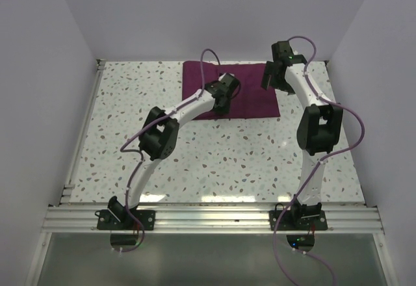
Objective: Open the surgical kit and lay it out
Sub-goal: Open the surgical kit at the center of the board.
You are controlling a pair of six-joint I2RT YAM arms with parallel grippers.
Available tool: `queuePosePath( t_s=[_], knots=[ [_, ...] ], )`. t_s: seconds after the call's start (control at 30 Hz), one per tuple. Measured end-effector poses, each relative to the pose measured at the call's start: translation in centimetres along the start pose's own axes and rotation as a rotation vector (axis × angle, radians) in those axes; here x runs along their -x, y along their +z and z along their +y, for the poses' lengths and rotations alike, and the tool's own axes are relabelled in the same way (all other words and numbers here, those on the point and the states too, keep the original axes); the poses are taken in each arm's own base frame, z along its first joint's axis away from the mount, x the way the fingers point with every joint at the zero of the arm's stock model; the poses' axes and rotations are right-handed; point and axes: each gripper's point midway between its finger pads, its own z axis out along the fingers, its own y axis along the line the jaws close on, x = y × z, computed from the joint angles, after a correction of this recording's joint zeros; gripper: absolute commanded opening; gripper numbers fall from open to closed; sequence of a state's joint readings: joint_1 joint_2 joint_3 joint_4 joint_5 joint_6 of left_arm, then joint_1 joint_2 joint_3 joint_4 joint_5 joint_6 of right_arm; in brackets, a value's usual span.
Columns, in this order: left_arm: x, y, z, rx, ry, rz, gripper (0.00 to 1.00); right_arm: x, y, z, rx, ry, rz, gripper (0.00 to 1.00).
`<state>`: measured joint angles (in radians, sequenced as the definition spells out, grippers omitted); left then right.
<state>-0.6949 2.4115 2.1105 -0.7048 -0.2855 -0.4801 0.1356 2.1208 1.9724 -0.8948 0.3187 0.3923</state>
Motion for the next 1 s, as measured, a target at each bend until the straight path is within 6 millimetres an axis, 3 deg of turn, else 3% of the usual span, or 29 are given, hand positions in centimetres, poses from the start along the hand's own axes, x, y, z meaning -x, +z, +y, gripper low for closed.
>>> queuePosePath(
  t_s=[0.1, 0.2, 0.23, 0.47, 0.57, 0.63, 0.7, 0.73, 0.8, 0.83, 0.9, 0.93, 1.0],
  knots=[
    [-0.3, 0.5, 0.3, 0.016, 0.003, 0.005, 0.35, 0.0, 0.0, 0.1, 0.004, 0.000, 0.002, 0.94],
    [-0.2, 0.5, 0.4, 0.019, -0.007, 0.002, 0.15, -0.1, 0.0, 0.1, 0.006, 0.000, 0.004, 0.93],
    [-0.1, 0.5, 0.4, 0.019, -0.010, 0.002, 0.02, -0.1, 0.0, 0.1, 0.009, 0.001, 0.005, 0.93],
    [0.9, -0.4, 1.6, 0.006, -0.048, 0.000, 0.00, 0.3, 0.5, 0.5, 0.028, 0.002, 0.010, 0.92],
    [2.5, -3.4, 5.2, 0.016, -0.127, -0.025, 0.00, 0.9, 1.1, 1.6, 0.074, 0.006, 0.009, 0.93],
    [4.2, -6.8, 9.6, 0.035, -0.212, -0.080, 0.00, 1.5, 1.4, 2.5, 0.108, 0.013, 0.003, 0.93],
    [5.3, -10.9, 15.2, 0.073, -0.309, -0.147, 0.06, 2.5, 1.7, 3.6, 0.147, 0.024, -0.021, 0.93],
    [5.7, -12.9, 18.1, 0.100, -0.353, -0.187, 0.21, 3.1, 1.8, 4.0, 0.164, 0.033, -0.035, 0.93],
    [5.3, -16.2, 23.1, 0.163, -0.432, -0.261, 0.38, 4.3, 2.1, 5.0, 0.193, 0.052, -0.065, 0.93],
    [4.5, -17.2, 24.6, 0.189, -0.454, -0.274, 0.59, 5.0, 2.4, 5.5, 0.207, 0.063, -0.084, 0.93],
    [2.2, -17.5, 25.5, 0.214, -0.470, -0.252, 0.74, 6.1, 3.2, 6.3, 0.223, 0.084, -0.119, 0.93],
    [0.3, -16.8, 25.5, 0.222, -0.469, -0.214, 0.80, 6.5, 3.9, 6.8, 0.229, 0.096, -0.130, 0.93],
    [-3.9, -14.6, 25.1, 0.236, -0.457, -0.105, 0.83, 7.3, 5.3, 7.6, 0.241, 0.120, -0.157, 0.93]
  ],
)
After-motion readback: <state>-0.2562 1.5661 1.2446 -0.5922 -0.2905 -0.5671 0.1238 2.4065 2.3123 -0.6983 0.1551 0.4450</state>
